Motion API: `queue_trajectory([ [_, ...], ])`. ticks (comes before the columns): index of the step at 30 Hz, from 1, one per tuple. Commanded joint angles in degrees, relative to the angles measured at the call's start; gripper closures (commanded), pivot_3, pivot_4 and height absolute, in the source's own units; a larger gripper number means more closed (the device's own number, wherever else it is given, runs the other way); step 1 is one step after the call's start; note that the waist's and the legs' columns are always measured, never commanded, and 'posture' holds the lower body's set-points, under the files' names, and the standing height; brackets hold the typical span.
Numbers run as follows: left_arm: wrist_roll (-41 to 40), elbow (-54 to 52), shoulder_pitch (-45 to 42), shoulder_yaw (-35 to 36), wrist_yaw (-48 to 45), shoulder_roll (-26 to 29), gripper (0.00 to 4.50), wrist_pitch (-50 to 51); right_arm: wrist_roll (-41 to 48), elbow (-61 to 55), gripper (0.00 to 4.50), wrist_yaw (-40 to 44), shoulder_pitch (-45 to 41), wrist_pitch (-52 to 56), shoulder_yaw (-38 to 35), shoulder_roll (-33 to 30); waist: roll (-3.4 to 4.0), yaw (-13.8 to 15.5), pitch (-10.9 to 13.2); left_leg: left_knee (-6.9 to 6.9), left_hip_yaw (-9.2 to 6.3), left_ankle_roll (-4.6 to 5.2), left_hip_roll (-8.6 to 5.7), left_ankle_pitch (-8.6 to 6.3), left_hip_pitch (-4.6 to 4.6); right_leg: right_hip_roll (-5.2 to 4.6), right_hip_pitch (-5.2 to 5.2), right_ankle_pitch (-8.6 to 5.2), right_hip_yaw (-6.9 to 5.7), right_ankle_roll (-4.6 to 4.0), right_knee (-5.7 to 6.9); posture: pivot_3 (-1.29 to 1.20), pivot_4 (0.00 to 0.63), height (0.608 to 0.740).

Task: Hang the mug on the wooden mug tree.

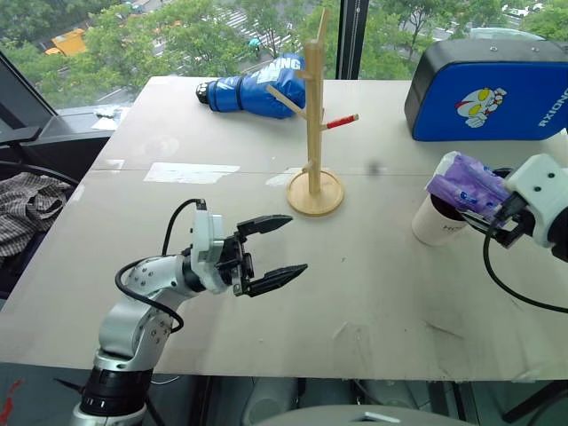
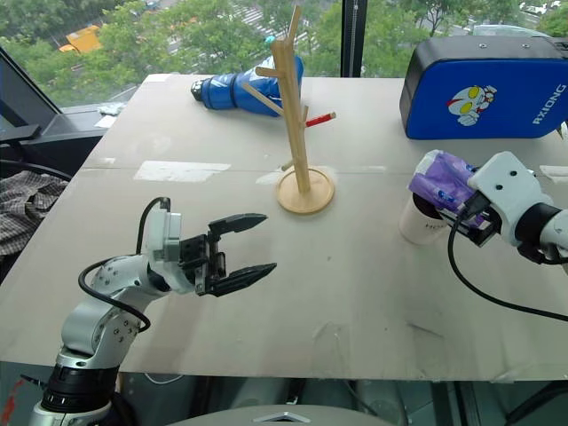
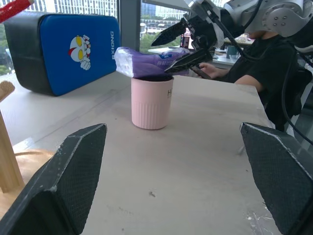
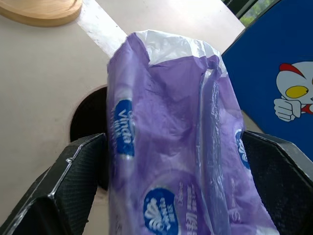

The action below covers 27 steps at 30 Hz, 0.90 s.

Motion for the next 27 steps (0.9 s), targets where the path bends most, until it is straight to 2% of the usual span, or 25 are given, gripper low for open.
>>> queue_trajectory([
  [1, 0.06, -2.48, 0.69, 0.89, 0.58, 0.09, 0.00, -1.14, -1.98, 2.41, 0.02, -1.56, -2.83, 1.29, 2.16, 0.43, 0.00, 0.11, 0.00, 0.00, 0.00, 0.00, 0.00, 0.00, -0.01, 0.00, 0.00, 0.00, 0.00, 0.00, -0.01, 0.00, 0.150, 0.740],
  [4, 0.04, -2.91, 1.21, 1.10, 0.95, 0.22, 0.00, -1.31, -1.40, 3.04, 0.85, -1.25, -3.71, 1.50, 2.45, 1.40, 0.00, 0.20, 0.00, 0.00, -0.01, 0.00, 0.00, 0.00, -0.01, -0.01, 0.00, 0.00, -0.01, 0.00, 0.00, 0.00, 0.150, 0.740],
  [7, 0.08, -3.13, 1.55, 1.32, 1.27, 0.37, 0.00, -1.38, -0.72, 2.46, 2.08, -1.07, -4.41, 2.09, 1.92, 2.17, 0.02, 0.12, 0.01, -0.01, -0.01, 0.00, 0.00, 0.00, -0.01, -0.01, -0.01, 0.00, 0.00, 0.00, 0.00, 0.00, 0.150, 0.740],
  [10, 0.08, -3.22, 1.67, 1.26, 1.42, 0.49, 0.00, -1.49, -0.36, 1.48, 3.45, -0.77, -4.55, 2.47, 1.44, 2.37, 0.02, 0.06, 0.01, -0.01, -0.01, 0.00, 0.00, 0.00, 0.00, 0.00, -0.01, 0.00, 0.00, 0.00, 0.00, 0.00, 0.150, 0.740],
  [11, 0.13, -3.13, 1.50, 1.12, 1.44, 0.48, 0.00, -1.56, -0.37, 1.12, 4.05, -0.78, -4.47, 2.41, 1.04, 2.35, 0.02, 0.06, 0.01, -0.01, -0.01, 0.01, 0.00, 0.00, 0.00, 0.00, -0.01, 0.00, 0.00, 0.00, 0.01, 0.00, 0.150, 0.740],
  [12, 0.17, -3.05, 1.32, 0.97, 1.46, 0.46, 0.00, -1.58, -0.33, 0.84, 4.42, -0.81, -4.42, 2.39, 0.57, 2.35, 0.02, 0.06, 0.01, -0.01, -0.01, 0.01, 0.00, 0.00, 0.00, 0.00, -0.01, 0.00, -0.01, 0.00, 0.01, 0.00, 0.150, 0.740],
  [18, -0.21, -2.68, -0.04, 0.36, 1.11, 0.56, 0.00, -1.00, -0.44, 1.22, 4.47, -2.94, -3.51, 4.65, -10.86, 1.94, 0.03, 0.32, 0.02, 0.00, -0.02, 0.01, -0.01, 0.00, -0.04, -0.01, -0.01, 0.00, -0.02, 0.00, 0.00, 0.00, 0.150, 0.740],
  [21, -1.37, -2.58, -0.91, -0.04, 0.50, 0.54, 0.00, -0.01, -4.57, 3.23, 4.47, -4.45, 1.17, 3.76, -14.70, 1.04, 0.03, 0.38, 0.02, -0.01, -0.04, 0.01, -0.01, 0.00, -0.05, -0.02, -0.01, 0.00, -0.06, 0.00, -0.02, 0.00, 0.150, 0.740],
  [23, -2.14, -2.29, -2.22, -0.31, 0.50, 0.07, 0.00, 0.67, -7.62, 5.25, 4.47, -5.93, 4.83, 1.44, -13.35, 1.66, 0.02, 0.29, 0.02, -0.01, -0.06, 0.00, -0.01, 0.00, -0.08, -0.02, 0.00, 0.00, -0.10, 0.00, -0.05, 0.00, 0.150, 0.740],
  [27, -3.44, -2.00, -3.84, -0.65, 0.55, -0.59, 0.00, 2.12, -11.49, 13.80, 4.47, -10.61, 4.64, -3.44, -8.00, 6.53, 0.02, -0.45, 0.02, 0.01, 0.06, 0.00, -0.02, 0.00, 0.05, 0.00, 0.02, 0.00, 0.07, 0.00, 0.08, 0.00, 0.150, 0.740],
])
